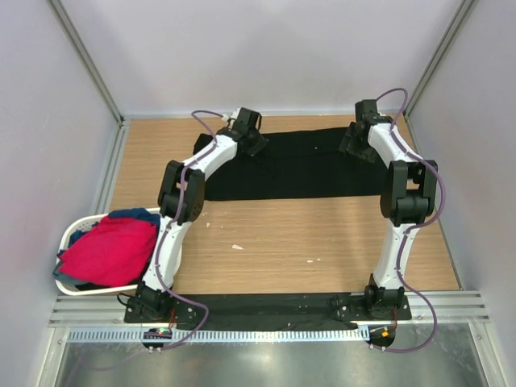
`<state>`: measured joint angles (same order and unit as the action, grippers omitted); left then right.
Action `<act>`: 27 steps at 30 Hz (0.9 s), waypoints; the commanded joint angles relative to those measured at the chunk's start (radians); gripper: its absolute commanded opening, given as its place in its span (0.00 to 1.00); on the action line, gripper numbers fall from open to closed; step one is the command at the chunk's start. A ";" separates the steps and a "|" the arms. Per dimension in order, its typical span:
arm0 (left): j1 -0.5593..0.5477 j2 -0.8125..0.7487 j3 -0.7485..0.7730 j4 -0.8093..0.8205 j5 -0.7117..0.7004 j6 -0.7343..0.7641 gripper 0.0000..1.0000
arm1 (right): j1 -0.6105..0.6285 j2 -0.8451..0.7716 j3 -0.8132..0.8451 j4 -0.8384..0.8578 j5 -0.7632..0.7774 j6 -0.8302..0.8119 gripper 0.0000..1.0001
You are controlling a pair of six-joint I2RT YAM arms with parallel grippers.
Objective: Fold and stack the t-shirts
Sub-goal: Fold the tshirt
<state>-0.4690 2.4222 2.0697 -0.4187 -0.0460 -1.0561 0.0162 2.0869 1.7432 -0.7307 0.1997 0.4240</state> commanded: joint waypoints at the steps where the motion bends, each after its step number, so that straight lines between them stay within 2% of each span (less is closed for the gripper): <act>1: -0.008 0.005 0.056 0.093 0.003 0.038 0.00 | -0.032 -0.011 0.033 0.025 0.017 -0.005 0.74; 8: -0.010 0.069 0.121 0.144 0.031 0.039 0.00 | -0.032 -0.008 0.015 0.034 -0.002 -0.004 0.74; 10: -0.008 0.084 0.127 0.141 0.037 0.039 0.07 | -0.035 -0.004 0.016 0.034 -0.006 -0.005 0.74; 11: -0.010 0.084 0.124 0.141 0.037 0.044 0.14 | -0.039 -0.001 0.021 0.037 -0.016 -0.007 0.75; 12: -0.008 0.083 0.124 0.129 0.028 0.045 0.27 | -0.042 0.002 0.024 0.037 -0.040 -0.013 0.75; 13: -0.008 0.074 0.122 0.123 0.021 0.053 0.55 | -0.044 0.007 0.029 0.039 -0.057 -0.020 0.75; 16: 0.000 0.026 0.124 0.086 -0.012 0.088 0.76 | -0.044 0.010 0.058 0.063 -0.152 -0.082 0.75; 19: 0.015 -0.030 0.138 0.000 -0.072 0.105 0.80 | -0.041 -0.014 0.052 0.170 -0.291 -0.215 0.78; 21: 0.020 -0.099 0.135 -0.104 -0.123 0.085 0.81 | -0.041 -0.042 0.036 0.218 -0.328 -0.281 0.91; 22: 0.021 -0.126 0.109 -0.138 -0.185 0.067 0.82 | -0.039 -0.042 0.048 0.227 -0.353 -0.353 0.91; 27: 0.021 -0.290 -0.078 -0.233 -0.293 -0.114 0.84 | -0.039 0.030 0.153 0.255 -0.401 -0.550 0.94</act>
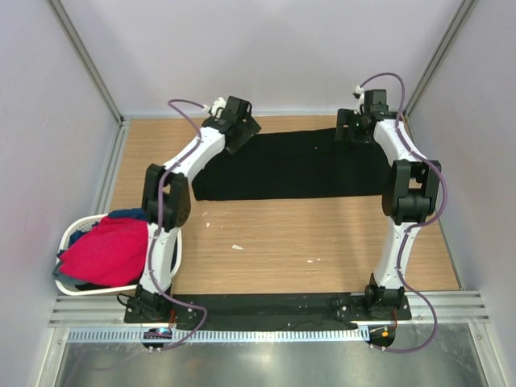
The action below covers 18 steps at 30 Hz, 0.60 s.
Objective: Fold and stack the t-shirts
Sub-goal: Fold the tshirt
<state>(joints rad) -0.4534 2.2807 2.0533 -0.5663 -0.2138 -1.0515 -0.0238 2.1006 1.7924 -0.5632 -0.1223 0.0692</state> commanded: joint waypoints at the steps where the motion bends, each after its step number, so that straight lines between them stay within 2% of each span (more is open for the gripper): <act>1: 0.005 -0.156 -0.094 -0.084 -0.128 -0.139 0.84 | 0.001 0.038 0.120 0.088 -0.073 -0.222 0.95; 3: 0.005 -0.149 -0.137 -0.092 -0.127 -0.177 0.84 | 0.004 0.106 0.174 0.085 -0.019 -0.276 0.99; 9: 0.005 -0.064 -0.122 -0.116 -0.087 -0.268 0.84 | 0.004 0.205 0.255 0.086 0.055 -0.305 0.99; 18: 0.044 0.023 -0.124 -0.156 -0.091 -0.297 0.83 | 0.012 0.249 0.173 0.088 0.050 -0.281 1.00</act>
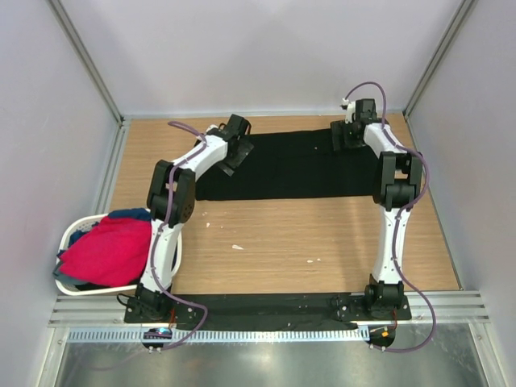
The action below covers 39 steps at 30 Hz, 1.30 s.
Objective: Fold and stack the t-shirts
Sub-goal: Fold the tshirt
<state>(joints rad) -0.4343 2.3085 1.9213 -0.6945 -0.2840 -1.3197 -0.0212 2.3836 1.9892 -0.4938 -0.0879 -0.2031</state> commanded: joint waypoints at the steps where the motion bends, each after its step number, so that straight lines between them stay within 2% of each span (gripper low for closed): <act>1: 0.032 0.002 0.010 -0.034 -0.021 -0.029 0.83 | 0.009 -0.038 -0.041 0.018 0.026 -0.001 1.00; 11: 0.057 0.092 0.079 -0.056 -0.024 0.077 0.83 | 0.012 -0.196 -0.398 0.003 0.083 0.077 1.00; 15: 0.065 0.129 0.172 -0.082 -0.006 0.169 0.82 | 0.012 -0.274 -0.512 0.003 0.135 0.146 1.00; 20: 0.089 0.170 0.254 -0.088 0.029 0.238 0.81 | 0.021 -0.398 -0.673 0.009 0.140 0.315 1.00; 26: 0.120 0.215 0.340 -0.034 0.106 0.289 0.80 | 0.121 -0.526 -0.857 0.004 0.227 0.476 1.00; 31: 0.118 0.275 0.410 -0.001 0.167 0.283 0.80 | 0.167 -0.653 -1.018 0.004 0.226 0.602 1.00; 39: 0.118 0.321 0.452 0.067 0.264 0.266 0.80 | 0.266 -0.810 -1.165 -0.009 0.227 0.761 1.00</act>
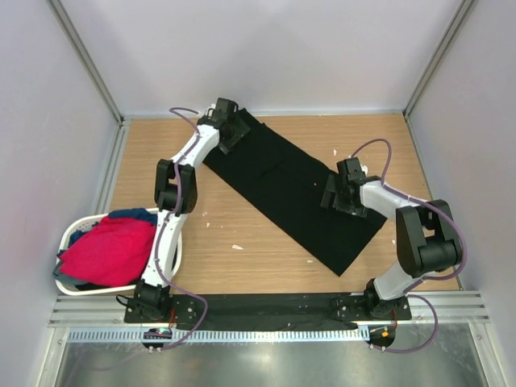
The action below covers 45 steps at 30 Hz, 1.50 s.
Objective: Fold and stack the t-shirts
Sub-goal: Fold the tshirt
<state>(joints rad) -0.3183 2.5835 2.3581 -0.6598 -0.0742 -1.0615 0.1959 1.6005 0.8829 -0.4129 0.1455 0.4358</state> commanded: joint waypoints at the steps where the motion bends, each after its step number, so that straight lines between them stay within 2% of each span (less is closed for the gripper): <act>1: -0.001 0.046 0.013 0.046 0.056 0.006 0.80 | 0.063 -0.042 -0.071 -0.092 -0.003 0.127 1.00; 6: -0.025 0.050 -0.002 0.051 0.060 -0.008 0.80 | 0.134 -0.004 -0.047 -0.138 -0.023 0.123 1.00; 10: -0.047 0.072 0.035 0.066 0.109 0.004 0.80 | 0.177 0.001 -0.002 -0.213 0.054 0.125 1.00; 18: -0.053 0.079 0.067 0.081 0.129 0.021 0.80 | 0.260 -0.053 -0.065 -0.205 0.011 0.216 1.00; 24: -0.057 0.102 0.069 0.150 0.191 -0.055 0.80 | 0.345 -0.077 -0.090 -0.213 0.009 0.360 1.00; 28: -0.074 0.162 0.125 0.170 0.214 -0.089 0.80 | 0.407 -0.106 -0.102 -0.214 0.019 0.434 1.00; 37: -0.090 0.201 0.139 0.244 0.240 -0.141 0.80 | 0.525 -0.086 -0.076 -0.211 0.012 0.478 1.00; 45: -0.103 0.256 0.202 0.293 0.243 -0.167 0.81 | 0.570 -0.073 -0.048 -0.208 -0.015 0.532 1.00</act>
<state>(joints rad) -0.4065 2.7811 2.5496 -0.3611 0.1497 -1.2213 0.7494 1.5078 0.8192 -0.6304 0.1772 0.9005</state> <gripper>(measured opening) 0.807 0.996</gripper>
